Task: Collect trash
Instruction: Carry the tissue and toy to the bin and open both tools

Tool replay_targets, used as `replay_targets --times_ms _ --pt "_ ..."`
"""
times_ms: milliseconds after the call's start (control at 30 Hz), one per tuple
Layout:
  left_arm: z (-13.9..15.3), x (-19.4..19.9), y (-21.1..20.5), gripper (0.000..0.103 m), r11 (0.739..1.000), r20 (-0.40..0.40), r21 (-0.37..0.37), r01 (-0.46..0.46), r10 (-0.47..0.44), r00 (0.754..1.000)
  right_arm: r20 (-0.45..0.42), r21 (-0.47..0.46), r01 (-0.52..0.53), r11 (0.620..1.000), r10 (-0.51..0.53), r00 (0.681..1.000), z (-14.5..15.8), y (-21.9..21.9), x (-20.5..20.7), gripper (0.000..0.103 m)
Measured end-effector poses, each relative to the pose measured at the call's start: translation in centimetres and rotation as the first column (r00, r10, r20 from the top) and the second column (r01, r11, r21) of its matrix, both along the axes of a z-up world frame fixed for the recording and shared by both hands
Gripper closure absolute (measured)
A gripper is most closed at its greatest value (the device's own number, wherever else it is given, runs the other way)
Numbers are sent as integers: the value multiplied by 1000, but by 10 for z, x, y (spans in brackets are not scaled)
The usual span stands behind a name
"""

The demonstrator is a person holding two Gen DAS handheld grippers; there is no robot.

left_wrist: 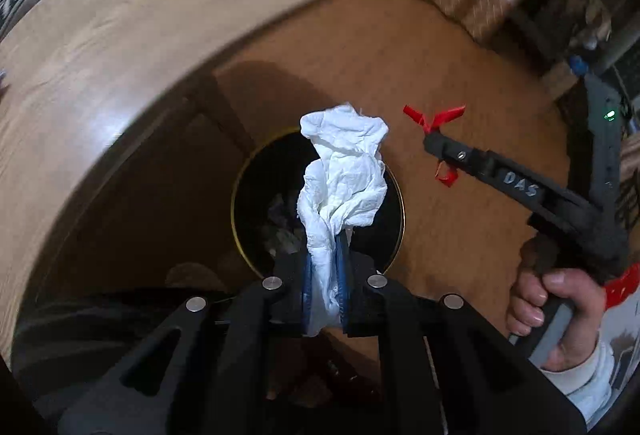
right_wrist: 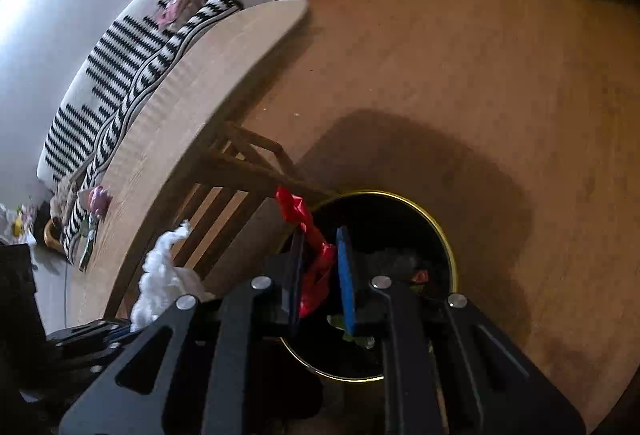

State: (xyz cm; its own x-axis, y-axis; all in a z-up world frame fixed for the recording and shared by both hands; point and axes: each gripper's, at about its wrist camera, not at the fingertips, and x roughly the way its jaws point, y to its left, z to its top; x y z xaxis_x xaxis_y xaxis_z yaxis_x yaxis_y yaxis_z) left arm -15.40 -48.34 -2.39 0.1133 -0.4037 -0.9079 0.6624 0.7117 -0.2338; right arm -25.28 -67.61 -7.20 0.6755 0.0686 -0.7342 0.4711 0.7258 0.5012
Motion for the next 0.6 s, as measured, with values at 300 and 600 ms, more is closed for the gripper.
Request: replay_targets --times_ms 300,600 --pt "3 1 -8 6 999 65 -35 11 -8 998 31 -19 15 1000 -14 999 5 -2 9 5" --pt "65 66 129 6 935 306 -81 -345 353 884 -33 -236 85 968 -95 995 16 16 29 6"
